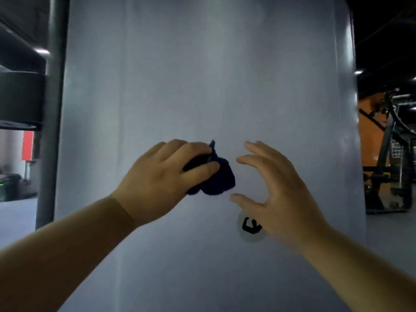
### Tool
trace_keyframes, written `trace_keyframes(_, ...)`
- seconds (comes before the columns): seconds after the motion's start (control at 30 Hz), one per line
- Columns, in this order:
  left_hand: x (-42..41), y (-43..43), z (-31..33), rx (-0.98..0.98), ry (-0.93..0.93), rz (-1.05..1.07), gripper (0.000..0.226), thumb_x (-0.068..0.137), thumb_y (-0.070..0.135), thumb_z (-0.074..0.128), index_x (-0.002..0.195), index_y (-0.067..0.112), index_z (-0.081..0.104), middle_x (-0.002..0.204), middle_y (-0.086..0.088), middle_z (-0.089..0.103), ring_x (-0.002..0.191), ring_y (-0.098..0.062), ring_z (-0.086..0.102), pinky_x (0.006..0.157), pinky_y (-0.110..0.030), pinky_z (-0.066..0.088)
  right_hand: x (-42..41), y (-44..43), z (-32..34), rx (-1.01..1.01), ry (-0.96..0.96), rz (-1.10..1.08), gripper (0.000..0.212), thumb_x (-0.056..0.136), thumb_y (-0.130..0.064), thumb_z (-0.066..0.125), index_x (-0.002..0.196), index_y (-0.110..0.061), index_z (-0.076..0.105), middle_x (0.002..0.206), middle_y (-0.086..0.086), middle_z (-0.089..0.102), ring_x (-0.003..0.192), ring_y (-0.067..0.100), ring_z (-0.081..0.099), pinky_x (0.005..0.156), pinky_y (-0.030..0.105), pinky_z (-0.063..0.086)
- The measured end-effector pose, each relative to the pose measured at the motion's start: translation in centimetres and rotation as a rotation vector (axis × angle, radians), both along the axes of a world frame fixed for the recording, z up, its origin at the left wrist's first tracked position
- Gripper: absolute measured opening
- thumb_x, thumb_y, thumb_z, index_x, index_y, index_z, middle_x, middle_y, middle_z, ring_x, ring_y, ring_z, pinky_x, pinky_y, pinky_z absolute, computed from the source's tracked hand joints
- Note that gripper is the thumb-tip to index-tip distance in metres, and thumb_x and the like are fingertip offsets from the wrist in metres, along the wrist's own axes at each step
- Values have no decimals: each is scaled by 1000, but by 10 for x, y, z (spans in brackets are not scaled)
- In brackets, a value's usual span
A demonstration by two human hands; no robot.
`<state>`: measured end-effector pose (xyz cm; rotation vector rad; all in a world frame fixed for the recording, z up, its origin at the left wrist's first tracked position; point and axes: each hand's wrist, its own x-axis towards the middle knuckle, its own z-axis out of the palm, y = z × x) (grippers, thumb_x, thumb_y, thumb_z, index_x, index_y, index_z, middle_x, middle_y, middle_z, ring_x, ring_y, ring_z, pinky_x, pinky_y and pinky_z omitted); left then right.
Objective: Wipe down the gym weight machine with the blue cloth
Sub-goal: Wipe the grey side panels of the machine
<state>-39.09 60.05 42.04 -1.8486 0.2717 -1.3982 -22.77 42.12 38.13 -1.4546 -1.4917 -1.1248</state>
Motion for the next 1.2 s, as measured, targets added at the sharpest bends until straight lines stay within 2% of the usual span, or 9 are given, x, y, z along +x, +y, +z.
trace_keyframes(0.13, 15, -19, 12, -235, -153, 10, 43, 91, 28, 53, 134, 23, 51, 150, -5, 44, 128, -29, 44, 100, -54, 40, 26, -9, -11, 120, 187, -73, 54, 91, -52, 55, 140, -31, 46, 159, -15, 22, 149, 1, 6, 121, 34, 12)
trace_keyframes(0.23, 34, -30, -33, -85, 14, 95, 42, 95, 50, 48, 127, 27, 63, 153, -2, 42, 142, -34, 31, 114, -58, 26, 35, -7, -25, 122, 206, -83, 55, 96, -52, 45, 146, -32, 39, 163, -14, 12, 150, 2, -2, 121, 33, 1)
trace_keyframes(0.37, 29, -18, -10, 95, 103, 123, 33, 98, 19, 54, 129, 27, 57, 148, -3, 46, 134, -35, 41, 109, -48, 38, 43, -8, -35, 100, 161, -52, 55, 95, -49, 38, 147, -31, 39, 164, -10, 12, 151, 6, -2, 121, 31, -2)
trace_keyframes(0.53, 31, -38, 33, -406, -238, -42, 45, 99, 12, 50, 142, 20, 47, 154, -7, 38, 134, -32, 41, 107, -36, 37, 63, -21, -45, 149, 207, -37, 52, 94, -45, 39, 143, -30, 45, 163, -8, 17, 151, 7, 1, 123, 35, 0)
trace_keyframes(0.77, 49, -49, -37, 258, 544, 167, 36, 98, 22, 51, 133, 29, 48, 150, -5, 36, 126, -27, 48, 113, -38, 35, 81, -27, -69, 206, 289, 29, 53, 94, -46, 38, 145, -32, 43, 164, -10, 14, 151, 7, 1, 121, 42, 0)
trace_keyframes(0.9, 56, -58, 5, 171, 229, 193, 39, 95, 13, 53, 132, 24, 50, 149, -14, 38, 126, -36, 46, 108, -46, 37, 94, -37, -81, 156, 283, 56, 58, 92, -52, 35, 148, -36, 38, 164, -13, 11, 150, 5, -2, 121, 48, 0)
trace_keyframes(1.03, 77, -80, 1, -302, -68, 96, 39, 97, 27, 49, 135, 21, 48, 155, -12, 31, 136, -35, 33, 109, -43, 33, 101, -39, -81, 199, 314, 83, 57, 92, -50, 37, 147, -36, 40, 163, -13, 15, 150, 4, -1, 122, 40, -3)
trace_keyframes(1.1, 89, -86, -20, -203, 44, 127, 38, 96, 39, 48, 131, 25, 48, 156, -11, 28, 138, -38, 31, 110, -49, 32, 105, -39, -81, 197, 312, 87, 56, 93, -50, 36, 147, -35, 40, 163, -13, 15, 150, 4, -1, 121, 33, -6)
trace_keyframes(1.2, 96, -82, -27, 189, 417, 193, 28, 97, 30, 51, 125, 27, 50, 151, -9, 33, 134, -37, 40, 109, -49, 34, 111, -43, -82, 177, 310, 75, 56, 93, -51, 34, 148, -37, 37, 164, -13, 12, 150, 4, -3, 120, 28, -11)
